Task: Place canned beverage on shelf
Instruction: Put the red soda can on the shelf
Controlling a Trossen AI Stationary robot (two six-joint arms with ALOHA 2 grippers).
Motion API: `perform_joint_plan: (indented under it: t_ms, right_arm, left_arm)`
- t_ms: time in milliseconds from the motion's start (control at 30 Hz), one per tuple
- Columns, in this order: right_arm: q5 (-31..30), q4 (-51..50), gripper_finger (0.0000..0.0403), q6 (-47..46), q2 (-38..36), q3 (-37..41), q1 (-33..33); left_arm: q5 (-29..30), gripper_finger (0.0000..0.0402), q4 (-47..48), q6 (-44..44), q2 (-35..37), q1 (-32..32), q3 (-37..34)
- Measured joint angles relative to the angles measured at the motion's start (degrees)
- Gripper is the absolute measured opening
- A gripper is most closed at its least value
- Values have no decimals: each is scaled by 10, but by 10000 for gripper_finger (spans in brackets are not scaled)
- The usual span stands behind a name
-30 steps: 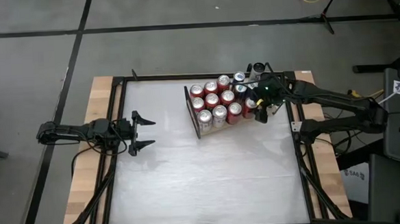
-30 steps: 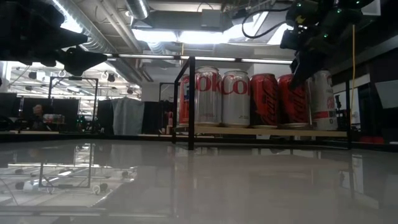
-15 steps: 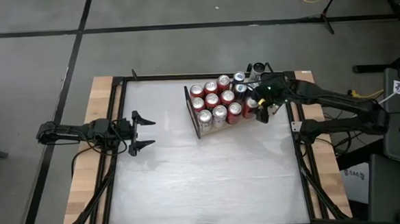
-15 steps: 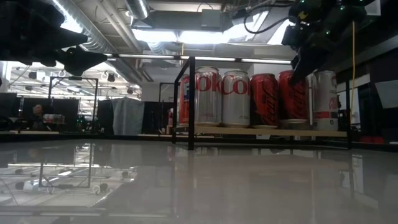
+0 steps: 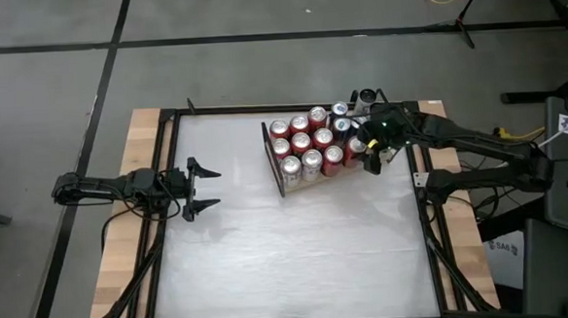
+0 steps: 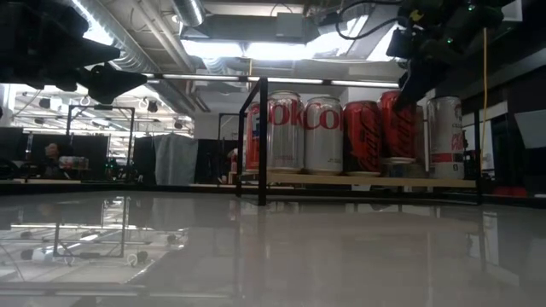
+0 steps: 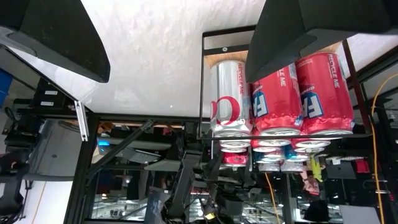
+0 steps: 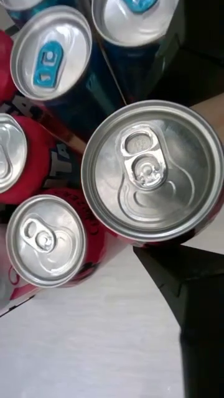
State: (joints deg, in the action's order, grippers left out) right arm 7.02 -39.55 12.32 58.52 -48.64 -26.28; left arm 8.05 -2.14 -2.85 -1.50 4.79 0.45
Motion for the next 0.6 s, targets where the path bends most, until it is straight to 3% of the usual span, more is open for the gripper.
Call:
perform_joint_plan:
  t_ms: [600]
  right_arm:
    - [1,-6,292,14,51,-1,0]
  left_arm:
    - [0,368,0,0,0,0,0]
